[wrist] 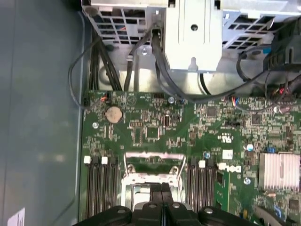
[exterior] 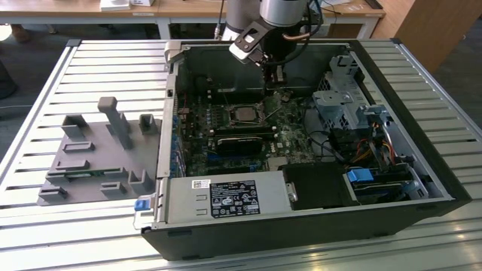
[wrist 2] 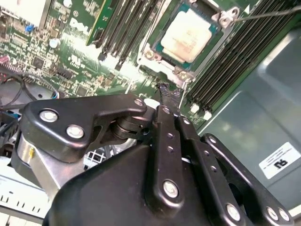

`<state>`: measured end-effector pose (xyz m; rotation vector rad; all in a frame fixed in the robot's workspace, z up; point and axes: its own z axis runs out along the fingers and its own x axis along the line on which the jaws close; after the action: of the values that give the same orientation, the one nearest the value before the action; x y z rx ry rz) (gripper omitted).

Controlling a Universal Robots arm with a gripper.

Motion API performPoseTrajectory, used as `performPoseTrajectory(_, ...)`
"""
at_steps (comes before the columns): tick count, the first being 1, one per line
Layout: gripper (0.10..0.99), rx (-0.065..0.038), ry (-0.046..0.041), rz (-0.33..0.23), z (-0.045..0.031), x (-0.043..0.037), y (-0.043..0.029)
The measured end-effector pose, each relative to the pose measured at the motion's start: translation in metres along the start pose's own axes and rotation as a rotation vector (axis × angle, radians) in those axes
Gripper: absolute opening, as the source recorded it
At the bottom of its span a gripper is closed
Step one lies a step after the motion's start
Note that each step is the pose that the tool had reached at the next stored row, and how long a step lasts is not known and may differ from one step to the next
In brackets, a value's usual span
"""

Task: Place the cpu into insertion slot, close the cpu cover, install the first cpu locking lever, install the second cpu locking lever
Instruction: 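Close the cpu cover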

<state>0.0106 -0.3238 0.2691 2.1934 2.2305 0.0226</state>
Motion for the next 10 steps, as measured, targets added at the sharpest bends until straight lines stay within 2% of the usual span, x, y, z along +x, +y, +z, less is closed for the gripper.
performPoseTrajectory(10,0.106,0.0,-0.0007,0.0,0.0004,-0.0002,0.0119)
